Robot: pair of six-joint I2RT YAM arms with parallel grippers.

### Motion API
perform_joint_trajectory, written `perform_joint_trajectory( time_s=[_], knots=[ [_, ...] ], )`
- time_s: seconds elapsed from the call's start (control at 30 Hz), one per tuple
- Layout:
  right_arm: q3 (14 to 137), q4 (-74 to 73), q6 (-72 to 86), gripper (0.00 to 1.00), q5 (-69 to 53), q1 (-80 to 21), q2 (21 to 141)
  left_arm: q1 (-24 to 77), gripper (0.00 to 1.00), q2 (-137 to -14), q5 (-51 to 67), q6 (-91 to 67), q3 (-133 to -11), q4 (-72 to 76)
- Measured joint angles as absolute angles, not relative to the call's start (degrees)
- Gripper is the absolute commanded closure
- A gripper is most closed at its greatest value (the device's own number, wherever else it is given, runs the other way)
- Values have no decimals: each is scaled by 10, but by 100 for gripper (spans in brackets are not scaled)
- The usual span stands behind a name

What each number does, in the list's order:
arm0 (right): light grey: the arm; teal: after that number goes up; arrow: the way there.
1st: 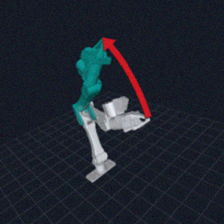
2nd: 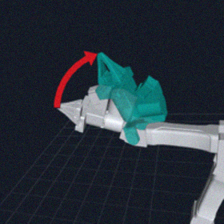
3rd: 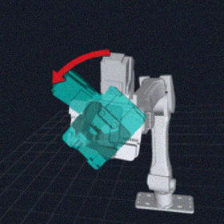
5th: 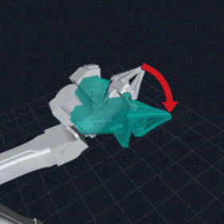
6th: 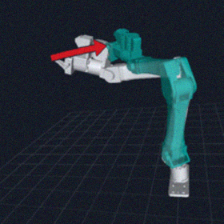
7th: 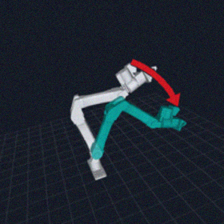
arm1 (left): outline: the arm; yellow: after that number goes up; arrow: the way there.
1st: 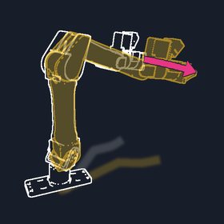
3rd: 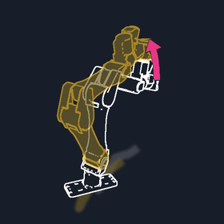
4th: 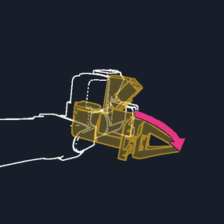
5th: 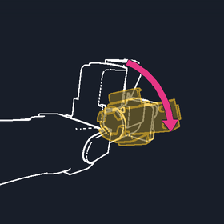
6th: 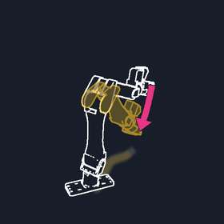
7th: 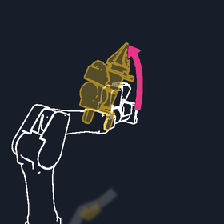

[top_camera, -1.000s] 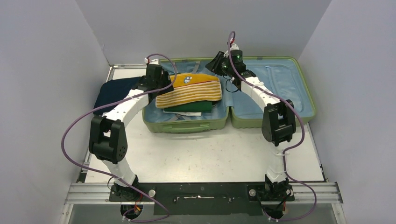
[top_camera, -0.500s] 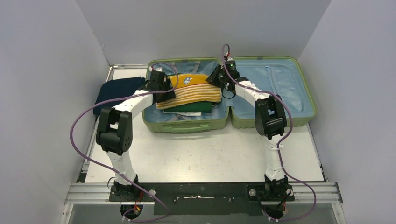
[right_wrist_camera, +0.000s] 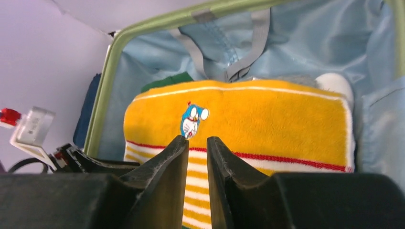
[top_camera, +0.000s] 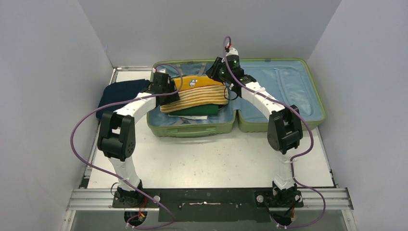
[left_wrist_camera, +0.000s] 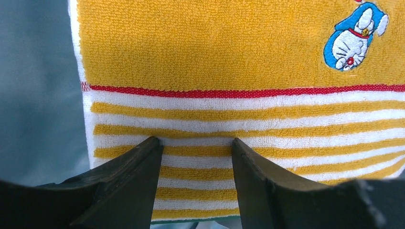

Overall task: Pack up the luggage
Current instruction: Place the household item in the luggage.

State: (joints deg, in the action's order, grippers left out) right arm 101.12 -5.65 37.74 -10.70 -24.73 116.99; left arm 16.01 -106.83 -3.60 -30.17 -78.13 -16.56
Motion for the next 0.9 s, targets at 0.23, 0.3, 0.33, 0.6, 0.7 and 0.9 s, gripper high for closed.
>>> perform_joint_trajectory(
  time_s=[0.23, 0.3, 0.33, 0.6, 0.7, 0.9],
  knots=[
    [966, -75, 381, 78, -112, -255, 1183, 157, 44, -1031, -45, -298, -781, -191],
    [965, -90, 382, 76, -115, -254, 1194, 153, 41, -1005, -53, -299, -781, -202],
    [965, -96, 382, 75, -115, -253, 1195, 151, 40, -990, -58, -300, -781, -209],
    [964, -125, 373, 56, -107, -256, 1172, 98, 14, -812, -126, -340, -753, -233],
    [910, -119, 361, 52, -81, -270, 1097, 45, 13, -739, -136, -375, -702, -228],
    [786, -73, 340, 48, -51, -311, 868, -140, 9, -735, -61, -467, -589, -223]
  ],
)
